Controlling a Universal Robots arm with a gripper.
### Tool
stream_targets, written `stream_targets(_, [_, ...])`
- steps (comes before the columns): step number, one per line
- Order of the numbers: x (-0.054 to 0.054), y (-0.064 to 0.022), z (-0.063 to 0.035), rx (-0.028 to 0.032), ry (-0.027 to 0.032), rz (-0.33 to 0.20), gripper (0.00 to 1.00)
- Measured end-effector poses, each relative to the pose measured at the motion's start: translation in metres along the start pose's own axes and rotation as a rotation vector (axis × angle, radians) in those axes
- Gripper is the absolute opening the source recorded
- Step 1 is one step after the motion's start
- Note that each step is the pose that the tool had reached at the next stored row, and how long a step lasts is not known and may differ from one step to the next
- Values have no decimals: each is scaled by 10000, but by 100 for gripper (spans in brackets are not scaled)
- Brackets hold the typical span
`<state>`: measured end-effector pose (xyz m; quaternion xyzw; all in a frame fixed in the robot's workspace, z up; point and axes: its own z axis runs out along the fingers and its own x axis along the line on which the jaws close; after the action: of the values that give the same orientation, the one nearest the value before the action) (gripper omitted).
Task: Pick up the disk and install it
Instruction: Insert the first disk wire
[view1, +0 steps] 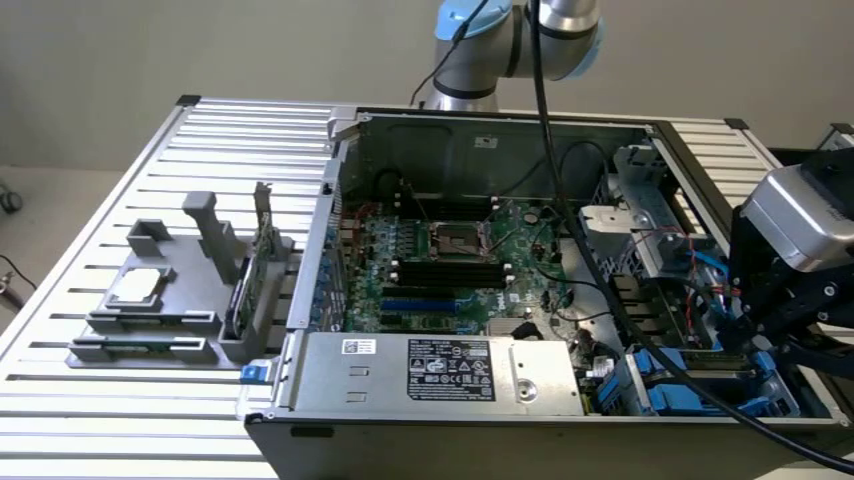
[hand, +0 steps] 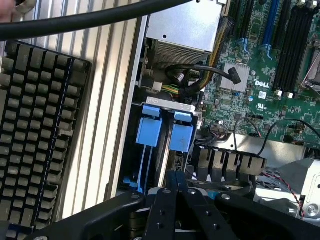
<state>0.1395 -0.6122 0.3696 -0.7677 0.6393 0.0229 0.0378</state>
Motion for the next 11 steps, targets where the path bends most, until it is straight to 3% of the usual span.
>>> stream_targets(5, [0,0,0,3,1,34,11])
stream_targets(11, [0,-1,0,77,27,926,11])
